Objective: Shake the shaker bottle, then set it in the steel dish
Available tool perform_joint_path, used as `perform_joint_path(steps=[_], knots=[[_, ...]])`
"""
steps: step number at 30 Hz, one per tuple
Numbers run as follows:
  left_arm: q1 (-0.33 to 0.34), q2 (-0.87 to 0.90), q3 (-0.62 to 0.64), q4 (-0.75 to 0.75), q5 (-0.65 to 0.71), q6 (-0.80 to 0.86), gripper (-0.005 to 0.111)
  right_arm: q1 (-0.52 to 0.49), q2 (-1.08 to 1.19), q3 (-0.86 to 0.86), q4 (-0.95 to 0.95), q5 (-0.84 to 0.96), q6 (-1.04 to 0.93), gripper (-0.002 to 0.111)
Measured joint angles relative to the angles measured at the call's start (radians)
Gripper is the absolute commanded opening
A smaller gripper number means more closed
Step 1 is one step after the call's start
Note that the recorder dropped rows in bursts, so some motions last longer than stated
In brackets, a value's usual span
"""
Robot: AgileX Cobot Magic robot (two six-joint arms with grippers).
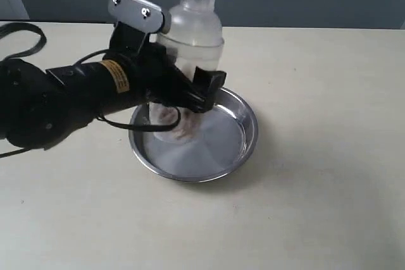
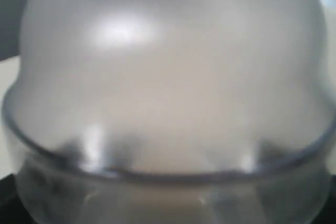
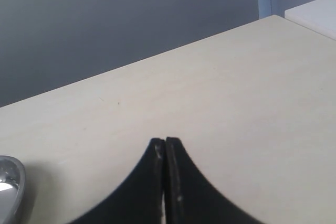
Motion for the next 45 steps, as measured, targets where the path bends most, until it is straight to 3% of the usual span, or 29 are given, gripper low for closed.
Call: perform_joint_path(steps=[2,4,6,8,10,13,16,18,22,25,29,34,37,41,45], knots=[[-0.002,-0.102,-0.054,0.01,-0.093,0.045,0.0,0.0,0.0,0.0,0.0,0.0,0.0,-0.001],[0.003,-0.07,-0.026,-0.064,-0.145,0.077,0.0,0.0,0.0,0.0,0.0,0.0,0.0,-0.001],[0.01,0.015,0.009,-0.098,-0.037,0.083,0.0,0.0,0.0,0.0,0.0,0.0,0.0,-0.001],[0.007,-0.044,-0.009,-0.039,0.005,0.084,0.0,0.0,0.0,0.0,0.0,0.0,0.0,-0.001],[0.002,-0.132,-0.054,-0.048,-0.12,0.09,0.0,0.0,0.0,0.0,0.0,0.0,0.0,-0.001],[0.002,-0.08,-0.019,-0.103,-0.215,0.104,0.0,0.0,0.0,0.0,0.0,0.0,0.0,-0.001],[0.002,0.01,0.027,-0.13,-0.111,0.108,0.0,0.0,0.0,0.0,0.0,0.0,0.0,-0.001],[-0.002,-0.02,0.022,-0.084,-0.071,0.11,0.0,0.0,0.0,0.0,0.0,0.0,0.0,-0.001],[-0.004,-0.119,-0.042,-0.062,-0.149,0.118,0.0,0.0,0.0,0.0,0.0,0.0,0.0,-0.001],[-0.002,-0.051,-0.011,-0.119,-0.174,0.111,0.0,0.0,0.0,0.0,0.0,0.0,0.0,-0.001],[0.004,0.039,0.039,-0.097,-0.026,0.065,0.0,0.0,0.0,0.0,0.0,0.0,0.0,-0.001],[0.004,-0.128,-0.047,-0.012,-0.14,0.055,0.0,0.0,0.0,0.0,0.0,0.0,0.0,-0.001],[0.004,-0.082,-0.008,-0.072,-0.19,0.081,0.0,0.0,0.0,0.0,0.0,0.0,0.0,-0.001],[0.004,0.043,0.073,-0.088,-0.063,0.068,0.0,0.0,0.0,0.0,0.0,0.0,0.0,-0.001],[0.004,-0.111,0.014,0.016,-0.115,0.093,0.0,0.0,0.0,0.0,0.0,0.0,0.0,-0.001]])
